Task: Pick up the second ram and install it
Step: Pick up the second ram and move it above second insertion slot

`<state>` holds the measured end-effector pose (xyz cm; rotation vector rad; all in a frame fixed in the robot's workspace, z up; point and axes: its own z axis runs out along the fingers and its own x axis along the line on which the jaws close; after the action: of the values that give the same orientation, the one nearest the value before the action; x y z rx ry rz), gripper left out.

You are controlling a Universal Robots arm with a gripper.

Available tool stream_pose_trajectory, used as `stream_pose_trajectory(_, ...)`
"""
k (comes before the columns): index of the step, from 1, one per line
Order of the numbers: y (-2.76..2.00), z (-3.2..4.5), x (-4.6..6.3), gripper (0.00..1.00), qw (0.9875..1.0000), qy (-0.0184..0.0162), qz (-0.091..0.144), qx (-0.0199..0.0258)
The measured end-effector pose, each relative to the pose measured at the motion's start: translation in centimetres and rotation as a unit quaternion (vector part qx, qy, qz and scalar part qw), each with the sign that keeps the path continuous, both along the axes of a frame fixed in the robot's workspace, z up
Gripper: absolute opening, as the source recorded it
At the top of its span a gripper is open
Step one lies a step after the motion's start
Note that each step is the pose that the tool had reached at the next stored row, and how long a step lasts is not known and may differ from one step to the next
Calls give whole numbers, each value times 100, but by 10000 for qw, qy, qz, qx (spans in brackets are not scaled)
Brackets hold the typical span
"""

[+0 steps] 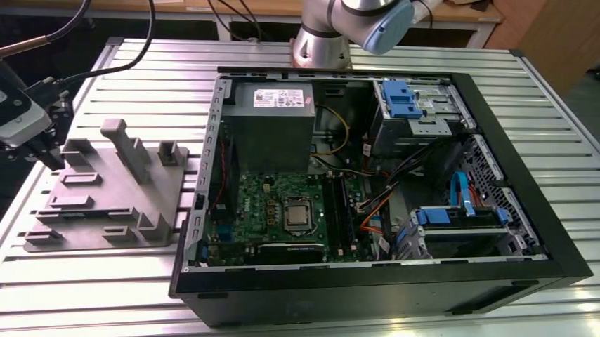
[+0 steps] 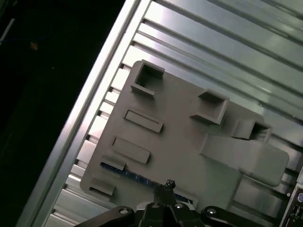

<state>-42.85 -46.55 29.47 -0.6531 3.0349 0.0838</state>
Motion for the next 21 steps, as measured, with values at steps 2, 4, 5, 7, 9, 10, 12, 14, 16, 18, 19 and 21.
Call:
stream_pose_trajectory(2, 0, -1, 0, 7, 9998, 0, 180, 0)
stream_pose_trajectory(4, 0, -3, 0, 7, 9990, 0, 452, 0)
stream_pose_trajectory(5, 0, -3, 0, 7, 9985, 0, 542, 0)
stream_pose_trajectory(7, 0, -5, 0, 7, 9973, 0, 729, 0)
stream_pose_trajectory(9, 0, -6, 0, 7, 9959, 0, 909, 0)
stream_pose_trajectory(10, 0, -7, 0, 7, 9950, 0, 998, 0)
stream_pose_trajectory(12, 0, -8, 0, 7, 9930, 0, 1177, -1)
stream_pose_trajectory(14, 0, -10, 0, 7, 9907, 0, 1361, -2)
stream_pose_trajectory(16, 0, -12, 0, 7, 9880, 0, 1541, -3)
stream_pose_trajectory(18, 0, -13, 0, 7, 9851, 0, 1719, -3)
stream_pose_trajectory(19, 0, -14, 0, 7, 9835, 0, 1807, -3)
stream_pose_trajectory(21, 0, -16, 0, 7, 9800, 0, 1989, -4)
